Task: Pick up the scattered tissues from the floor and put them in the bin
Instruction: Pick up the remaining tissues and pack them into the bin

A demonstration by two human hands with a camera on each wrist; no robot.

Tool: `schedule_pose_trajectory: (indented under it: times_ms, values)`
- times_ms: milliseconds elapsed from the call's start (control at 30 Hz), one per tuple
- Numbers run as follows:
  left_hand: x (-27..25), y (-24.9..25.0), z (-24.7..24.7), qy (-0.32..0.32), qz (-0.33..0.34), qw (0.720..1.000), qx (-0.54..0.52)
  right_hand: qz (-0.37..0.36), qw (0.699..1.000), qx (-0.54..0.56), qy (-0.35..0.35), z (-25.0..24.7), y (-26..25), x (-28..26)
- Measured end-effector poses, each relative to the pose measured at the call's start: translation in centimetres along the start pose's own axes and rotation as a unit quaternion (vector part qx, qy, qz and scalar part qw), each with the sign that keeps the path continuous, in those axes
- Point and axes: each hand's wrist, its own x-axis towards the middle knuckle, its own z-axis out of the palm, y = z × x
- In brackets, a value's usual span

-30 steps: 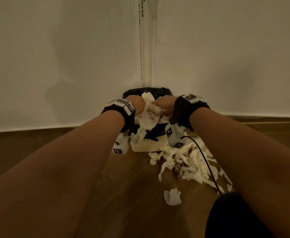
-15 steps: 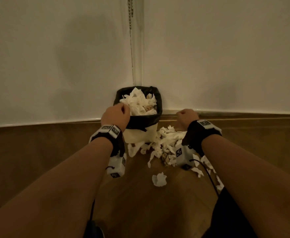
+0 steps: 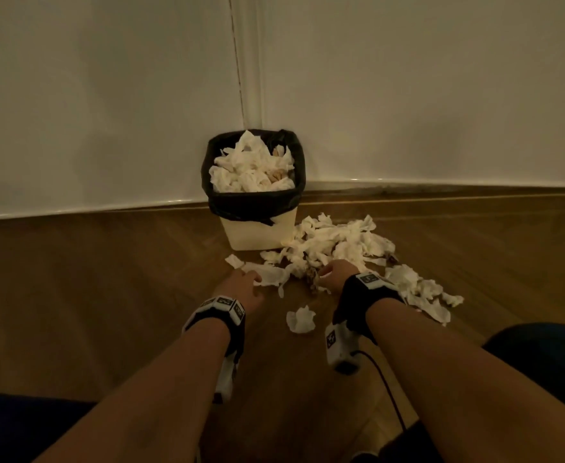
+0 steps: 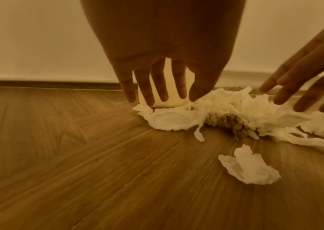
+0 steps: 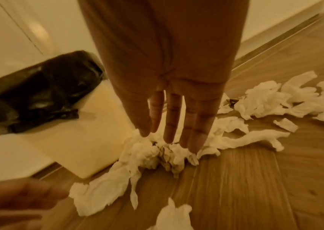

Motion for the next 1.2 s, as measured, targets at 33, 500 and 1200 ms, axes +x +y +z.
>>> schedule_pose_trajectory:
  times_ms: [33,500,1200]
  values:
    - [0.4,-0.1,0.4,0.001,0.003,1.000,0.003,0.001,1.000,-0.005,0.000,0.5,0.0,0.2]
    - [4.9,1.9,6.2,-0.054,0.011,0.993,0.103,-0.113,0.979,-0.147,0.079,6.1,1.8,4.0]
    - [1.8,3.3,10.0,0.048,-0.051,0.998,-0.005,-0.050,0.983,-0.162,0.064,8.5,3.6,4.8]
